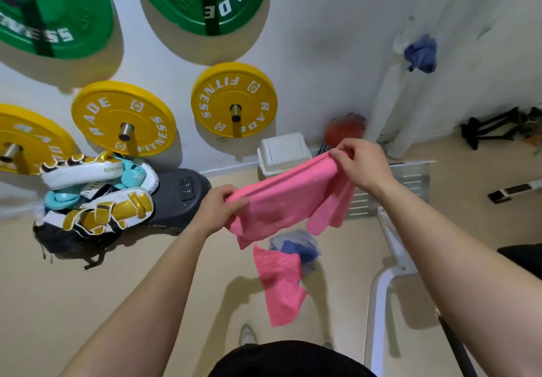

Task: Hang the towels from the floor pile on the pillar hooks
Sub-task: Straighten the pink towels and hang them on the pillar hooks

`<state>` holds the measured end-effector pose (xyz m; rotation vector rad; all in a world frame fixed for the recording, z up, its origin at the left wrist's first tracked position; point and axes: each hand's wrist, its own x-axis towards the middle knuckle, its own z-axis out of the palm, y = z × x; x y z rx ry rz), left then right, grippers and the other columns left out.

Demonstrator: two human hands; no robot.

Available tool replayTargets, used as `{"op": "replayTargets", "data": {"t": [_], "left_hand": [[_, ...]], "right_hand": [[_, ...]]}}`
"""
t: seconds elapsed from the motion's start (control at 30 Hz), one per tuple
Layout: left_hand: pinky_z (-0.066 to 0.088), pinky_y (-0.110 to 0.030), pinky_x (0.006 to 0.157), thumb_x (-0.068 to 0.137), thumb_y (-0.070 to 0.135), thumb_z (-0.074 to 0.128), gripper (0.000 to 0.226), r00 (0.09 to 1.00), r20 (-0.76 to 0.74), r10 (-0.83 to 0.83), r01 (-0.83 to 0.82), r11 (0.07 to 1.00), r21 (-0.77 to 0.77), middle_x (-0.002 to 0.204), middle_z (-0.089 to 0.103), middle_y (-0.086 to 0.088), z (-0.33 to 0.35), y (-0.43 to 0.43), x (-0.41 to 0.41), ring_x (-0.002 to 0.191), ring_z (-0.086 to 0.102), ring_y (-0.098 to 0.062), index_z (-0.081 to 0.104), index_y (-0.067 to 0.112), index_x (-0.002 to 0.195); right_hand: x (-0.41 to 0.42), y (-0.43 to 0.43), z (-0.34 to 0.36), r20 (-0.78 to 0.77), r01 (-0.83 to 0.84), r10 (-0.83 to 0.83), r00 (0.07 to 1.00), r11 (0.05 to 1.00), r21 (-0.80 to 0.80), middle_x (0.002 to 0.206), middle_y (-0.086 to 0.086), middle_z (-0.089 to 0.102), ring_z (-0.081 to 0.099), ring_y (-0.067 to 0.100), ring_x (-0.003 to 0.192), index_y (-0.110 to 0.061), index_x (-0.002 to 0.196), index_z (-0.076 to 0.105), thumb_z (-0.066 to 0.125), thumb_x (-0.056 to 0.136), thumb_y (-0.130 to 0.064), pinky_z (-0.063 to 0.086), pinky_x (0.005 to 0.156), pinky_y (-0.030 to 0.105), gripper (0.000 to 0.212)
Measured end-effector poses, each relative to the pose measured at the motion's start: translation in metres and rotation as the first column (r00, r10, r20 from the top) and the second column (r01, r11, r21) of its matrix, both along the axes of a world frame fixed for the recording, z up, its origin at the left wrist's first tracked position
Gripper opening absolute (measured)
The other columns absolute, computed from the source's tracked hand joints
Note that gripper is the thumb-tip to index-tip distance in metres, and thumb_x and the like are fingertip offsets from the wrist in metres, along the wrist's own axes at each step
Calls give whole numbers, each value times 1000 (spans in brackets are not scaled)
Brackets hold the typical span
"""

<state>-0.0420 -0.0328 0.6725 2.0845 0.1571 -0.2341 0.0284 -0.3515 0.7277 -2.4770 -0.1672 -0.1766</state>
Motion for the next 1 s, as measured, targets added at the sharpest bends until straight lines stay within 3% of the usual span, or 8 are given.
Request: {"op": "replayTargets", "data": {"t": [0.17,0.27,0.4,0.5,0.6,0.67,0.83,1.0], "left_hand": [[39,-16,60,97,23,62,15,989,125,84,-87,996,20,77,64,10,28,7,-2,68,56,2,68,23,84],[47,-26,74,95,38,61,20,990,132,57,-58,998,0,97,70,5,38,-12,1,91,64,-13,71,22,103],[48,-31,94,92,38,65,31,981,189,-54,54,999,3,118,68,8,51,-53,4,109,61,-11,68,29,121],[49,-27,85,92,31,66,15,971,193,-141,136,990,39,99,75,7,51,-70,3,95,66,-8,75,29,104],[48,-28,76,90,31,69,9,971,212,-108,86,990,110,83,73,8,52,-69,0,83,64,-10,75,25,87],[45,-27,72,91,29,68,11,964,246,-104,68,986,152,82,71,7,55,-64,0,82,62,-11,75,21,88],[37,-28,69,95,27,63,14,933,302,-197,82,931,355,83,66,3,56,-44,11,83,59,-18,71,16,89],[44,-34,72,96,26,60,14,949,236,-207,72,876,476,87,71,-4,41,-8,24,89,63,-27,69,18,90]], "right_hand": [[-5,-9,2,12,73,-72,997,995,-70,86,2,73,66,28,87,-21,83,72,62,91,-39,52,75,39,22],[-16,14,3,-39,-90,90,995,996,2,75,-7,69,63,16,74,-21,78,72,66,91,-35,44,68,32,20],[-34,53,14,-106,-267,287,952,949,169,74,-15,68,60,5,75,-21,83,76,68,91,-30,41,69,25,14],[-39,63,17,-90,-256,281,956,942,219,81,-11,73,66,9,83,-23,85,77,68,89,-32,48,75,30,13],[-42,59,15,-112,-236,270,956,939,249,67,-15,67,59,2,69,-27,74,73,73,85,-34,44,64,25,13],[-44,52,9,-153,-247,291,945,935,253,61,-13,60,51,2,61,-27,69,68,76,82,-37,39,59,26,18],[-48,36,-8,-257,-303,346,902,933,195,76,2,66,55,12,71,-21,77,69,78,81,-28,40,64,31,12],[-50,16,-18,-332,-289,316,889,949,130,62,-8,51,42,4,56,-17,70,65,86,73,-31,31,53,24,25]]}}
